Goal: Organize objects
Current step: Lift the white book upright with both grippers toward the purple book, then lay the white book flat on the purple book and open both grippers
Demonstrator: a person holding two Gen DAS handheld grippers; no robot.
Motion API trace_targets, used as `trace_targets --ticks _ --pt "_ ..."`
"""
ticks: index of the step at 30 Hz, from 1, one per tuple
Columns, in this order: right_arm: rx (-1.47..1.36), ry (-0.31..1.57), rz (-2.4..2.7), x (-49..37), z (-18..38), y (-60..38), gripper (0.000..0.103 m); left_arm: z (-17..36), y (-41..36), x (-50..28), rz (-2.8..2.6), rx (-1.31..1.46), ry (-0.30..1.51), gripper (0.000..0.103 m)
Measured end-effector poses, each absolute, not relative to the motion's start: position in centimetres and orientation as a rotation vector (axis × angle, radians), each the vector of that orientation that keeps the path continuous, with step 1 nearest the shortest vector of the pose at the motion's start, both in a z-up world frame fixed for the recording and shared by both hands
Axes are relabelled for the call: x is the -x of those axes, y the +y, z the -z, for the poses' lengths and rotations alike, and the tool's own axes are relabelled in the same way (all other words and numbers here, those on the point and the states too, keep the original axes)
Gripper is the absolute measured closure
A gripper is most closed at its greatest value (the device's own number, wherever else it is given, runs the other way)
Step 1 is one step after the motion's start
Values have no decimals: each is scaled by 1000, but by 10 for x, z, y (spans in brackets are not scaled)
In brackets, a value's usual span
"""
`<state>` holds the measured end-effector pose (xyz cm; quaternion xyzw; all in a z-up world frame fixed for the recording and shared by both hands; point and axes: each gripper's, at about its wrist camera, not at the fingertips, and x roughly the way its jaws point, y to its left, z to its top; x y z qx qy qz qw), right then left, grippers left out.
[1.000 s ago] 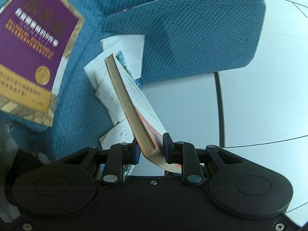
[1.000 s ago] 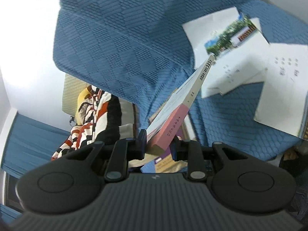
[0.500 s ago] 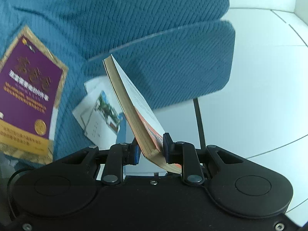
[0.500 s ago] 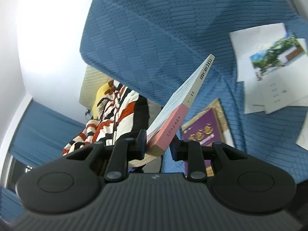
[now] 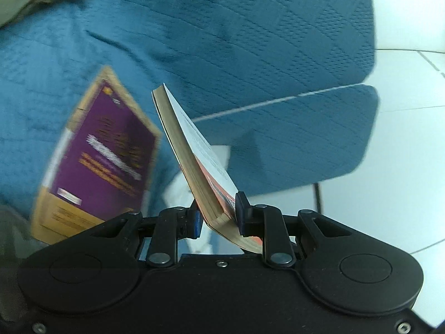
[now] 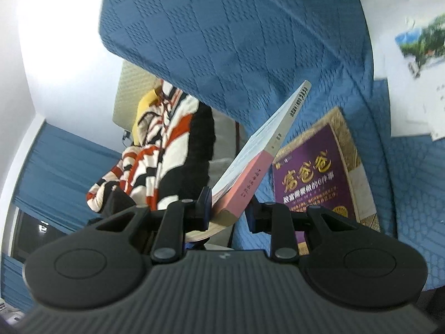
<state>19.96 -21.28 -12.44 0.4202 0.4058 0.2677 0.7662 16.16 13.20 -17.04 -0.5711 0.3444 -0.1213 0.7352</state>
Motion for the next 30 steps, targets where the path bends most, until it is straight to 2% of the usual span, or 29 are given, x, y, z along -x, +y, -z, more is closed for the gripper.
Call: trace_targets --ticks 10,15,30 --pt "-933 980 -561 -211 175 -192 74 216 149 -163 155 1277 858 81" --pt "-949 1004 -539 -208 193 -189 74 222 148 -165 130 1222 900 81" --pt "-1019 1128 -437 -204 250 -193 74 256 133 -175 -4 1100 1092 73"
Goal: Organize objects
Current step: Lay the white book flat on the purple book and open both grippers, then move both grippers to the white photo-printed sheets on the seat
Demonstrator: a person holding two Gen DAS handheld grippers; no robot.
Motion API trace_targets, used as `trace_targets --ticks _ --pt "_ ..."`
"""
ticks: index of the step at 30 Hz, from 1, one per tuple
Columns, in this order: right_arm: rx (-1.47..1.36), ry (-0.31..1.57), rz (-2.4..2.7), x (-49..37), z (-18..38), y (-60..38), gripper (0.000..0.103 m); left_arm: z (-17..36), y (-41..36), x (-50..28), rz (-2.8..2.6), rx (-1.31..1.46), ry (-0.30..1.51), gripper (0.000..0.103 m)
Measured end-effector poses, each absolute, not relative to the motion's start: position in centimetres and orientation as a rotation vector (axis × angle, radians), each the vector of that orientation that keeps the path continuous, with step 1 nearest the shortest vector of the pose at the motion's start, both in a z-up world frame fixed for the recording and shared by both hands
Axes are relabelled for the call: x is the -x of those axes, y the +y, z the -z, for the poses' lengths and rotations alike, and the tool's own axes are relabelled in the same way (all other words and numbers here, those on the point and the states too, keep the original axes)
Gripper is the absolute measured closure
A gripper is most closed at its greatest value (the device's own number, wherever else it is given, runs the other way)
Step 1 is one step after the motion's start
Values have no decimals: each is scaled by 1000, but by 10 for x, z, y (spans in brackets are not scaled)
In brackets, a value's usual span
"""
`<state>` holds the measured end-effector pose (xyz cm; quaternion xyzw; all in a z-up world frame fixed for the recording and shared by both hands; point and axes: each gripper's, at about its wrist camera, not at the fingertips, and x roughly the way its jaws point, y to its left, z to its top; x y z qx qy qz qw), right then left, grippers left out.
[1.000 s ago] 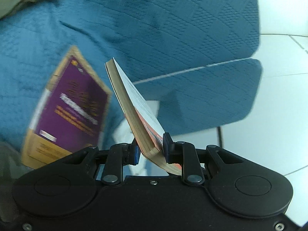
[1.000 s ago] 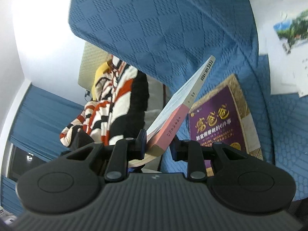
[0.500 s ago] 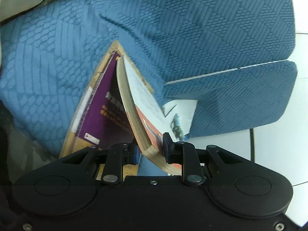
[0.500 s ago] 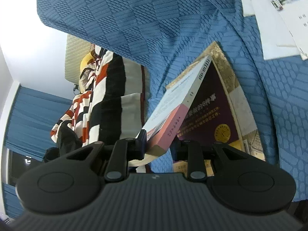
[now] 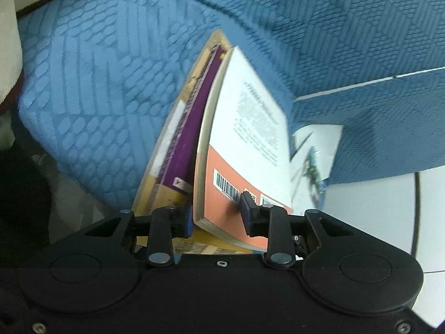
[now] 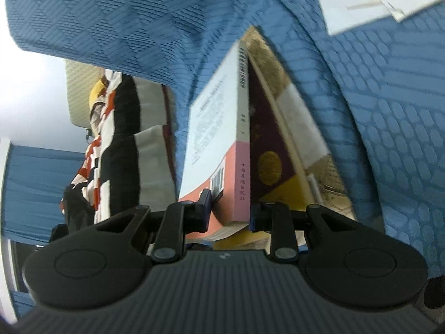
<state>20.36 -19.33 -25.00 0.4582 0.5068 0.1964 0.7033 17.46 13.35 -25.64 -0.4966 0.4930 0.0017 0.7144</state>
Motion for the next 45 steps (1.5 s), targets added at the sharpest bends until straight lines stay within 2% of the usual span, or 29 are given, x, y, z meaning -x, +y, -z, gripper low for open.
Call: trace_targets --ticks 3,6,8,11,16,35,45 --pt "-1038 1147 -421 -203 261 -195 73 260 131 -177 -3 1108 1099 75" --pt "-1072 1150 -420 -203 265 -197 71 257 129 -176 0 1095 1102 71" --pt "-1039 1149 -413 -203 260 -196 68 253 129 -173 2 1084 1097 59" --pt "-970 1166 -376 -204 248 -194 65 243 128 -169 -10 1055 1087 46" --pt "-796 1196 -319 -202 225 -193 64 222 123 -156 -48 1002 1059 33" --pt "-514 961 -394 -161 101 -201 64 104 84 -140 10 716 898 34" --pt "-448 889 -363 -121 56 -218 64 46 40 -120 96 580 790 32"
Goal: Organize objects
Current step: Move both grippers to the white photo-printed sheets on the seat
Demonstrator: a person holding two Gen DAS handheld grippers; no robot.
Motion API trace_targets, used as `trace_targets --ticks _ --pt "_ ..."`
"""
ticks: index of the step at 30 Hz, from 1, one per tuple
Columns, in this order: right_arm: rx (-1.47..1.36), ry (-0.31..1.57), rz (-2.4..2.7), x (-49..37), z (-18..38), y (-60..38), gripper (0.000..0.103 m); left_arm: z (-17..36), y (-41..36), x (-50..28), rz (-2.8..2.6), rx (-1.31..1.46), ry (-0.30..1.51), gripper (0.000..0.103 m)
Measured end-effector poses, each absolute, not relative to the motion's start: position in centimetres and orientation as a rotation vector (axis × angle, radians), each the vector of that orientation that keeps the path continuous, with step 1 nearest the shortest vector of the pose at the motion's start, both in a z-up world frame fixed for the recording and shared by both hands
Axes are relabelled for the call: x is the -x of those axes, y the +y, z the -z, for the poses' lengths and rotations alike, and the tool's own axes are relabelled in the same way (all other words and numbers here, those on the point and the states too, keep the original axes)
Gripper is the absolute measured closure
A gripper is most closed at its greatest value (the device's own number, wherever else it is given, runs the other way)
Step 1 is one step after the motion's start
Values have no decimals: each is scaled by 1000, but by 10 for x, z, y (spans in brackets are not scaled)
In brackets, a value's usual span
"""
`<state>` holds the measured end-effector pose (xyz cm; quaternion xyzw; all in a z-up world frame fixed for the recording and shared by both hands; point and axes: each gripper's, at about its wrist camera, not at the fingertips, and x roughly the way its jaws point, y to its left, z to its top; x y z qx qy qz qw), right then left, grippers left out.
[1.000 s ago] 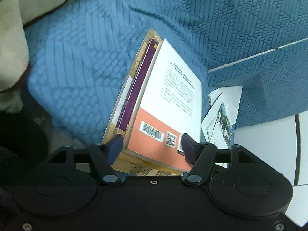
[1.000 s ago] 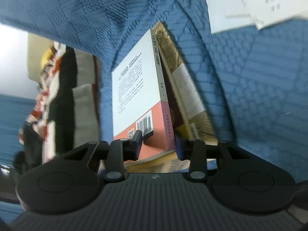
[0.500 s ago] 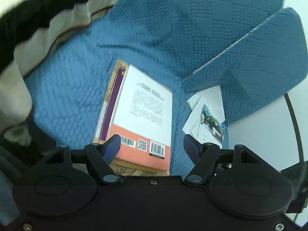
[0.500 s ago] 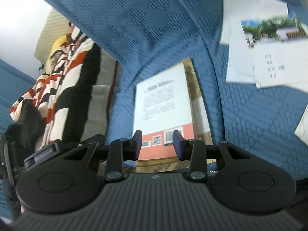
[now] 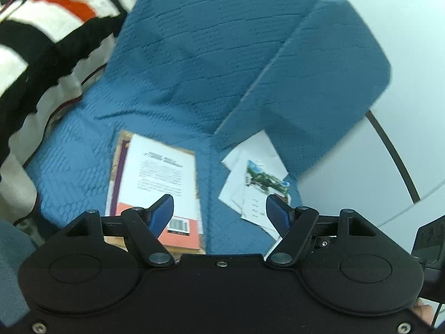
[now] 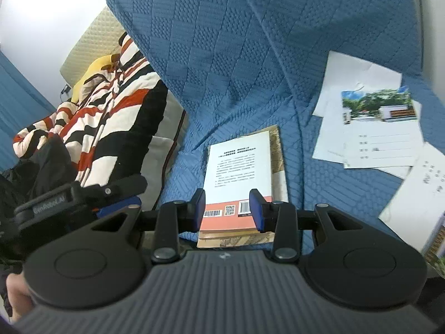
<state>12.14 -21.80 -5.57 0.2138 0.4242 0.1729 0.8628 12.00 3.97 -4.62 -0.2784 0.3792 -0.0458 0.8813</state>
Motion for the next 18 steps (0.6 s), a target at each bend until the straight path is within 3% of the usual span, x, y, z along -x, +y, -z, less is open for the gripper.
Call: trace_targets --ticks 12,16,18 --pt "-392 798 -278 -70 23 -256 64 4 -26 -100 218 494 729 23" --pt "-381 795 -236 -54 21 -268 64 -1 -50 -93 235 451 722 12" --pt "-388 793 -235 -44 20 -273 64 -3 -59 -90 254 433 718 12"
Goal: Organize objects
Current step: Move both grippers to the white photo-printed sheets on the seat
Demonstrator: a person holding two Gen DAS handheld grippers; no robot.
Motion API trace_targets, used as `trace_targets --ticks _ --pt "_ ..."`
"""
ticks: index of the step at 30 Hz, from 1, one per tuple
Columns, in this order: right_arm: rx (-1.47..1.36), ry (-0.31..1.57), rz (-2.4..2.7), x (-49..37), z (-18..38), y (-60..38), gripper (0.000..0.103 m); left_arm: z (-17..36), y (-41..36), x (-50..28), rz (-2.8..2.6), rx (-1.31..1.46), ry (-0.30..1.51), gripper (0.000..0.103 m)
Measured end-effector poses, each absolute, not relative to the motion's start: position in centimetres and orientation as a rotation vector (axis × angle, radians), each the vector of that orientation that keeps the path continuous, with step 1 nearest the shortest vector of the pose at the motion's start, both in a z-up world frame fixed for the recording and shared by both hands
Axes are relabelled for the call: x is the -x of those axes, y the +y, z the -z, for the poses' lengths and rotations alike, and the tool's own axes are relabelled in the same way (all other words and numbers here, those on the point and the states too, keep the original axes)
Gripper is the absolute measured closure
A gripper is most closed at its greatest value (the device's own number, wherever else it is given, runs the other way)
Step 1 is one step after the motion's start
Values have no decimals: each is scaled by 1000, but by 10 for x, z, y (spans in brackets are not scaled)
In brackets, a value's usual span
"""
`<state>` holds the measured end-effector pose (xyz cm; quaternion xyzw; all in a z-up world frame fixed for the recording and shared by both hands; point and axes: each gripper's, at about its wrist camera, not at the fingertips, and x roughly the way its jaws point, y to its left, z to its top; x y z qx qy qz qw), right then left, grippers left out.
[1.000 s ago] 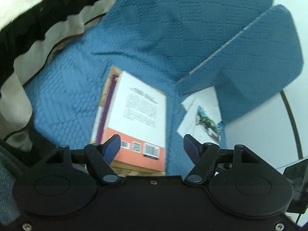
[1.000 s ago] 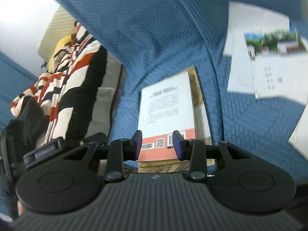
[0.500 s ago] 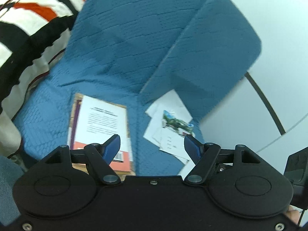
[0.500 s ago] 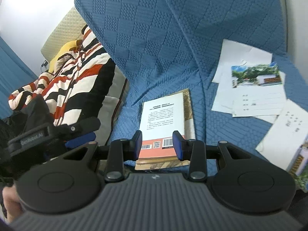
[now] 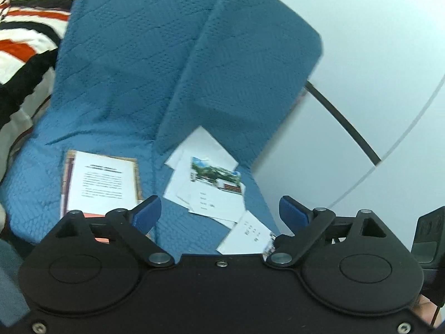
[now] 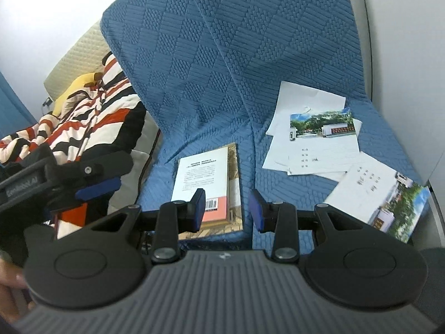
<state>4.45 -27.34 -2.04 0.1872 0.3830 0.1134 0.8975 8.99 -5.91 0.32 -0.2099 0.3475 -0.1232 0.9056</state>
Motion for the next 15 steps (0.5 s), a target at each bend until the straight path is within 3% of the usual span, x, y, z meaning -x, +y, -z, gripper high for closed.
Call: trace_targets --ticks 4,8,10,14,15 --pt "-388 781 -215 -26 20 -281 64 -5 -80 -84 271 393 729 3" --pt "-386 785 -180 -11 25 -291 64 -2 -94 -83 277 365 741 1" --pt "-387 796 -152 -7 30 -299 49 2 -98 -85 271 370 751 1" --pt "-391 795 -103 2 39 -319 31 12 -111 -90 290 378 780 1" --pt "-399 795 -99 3 41 -323 22 13 -115 -91 293 369 785 1"
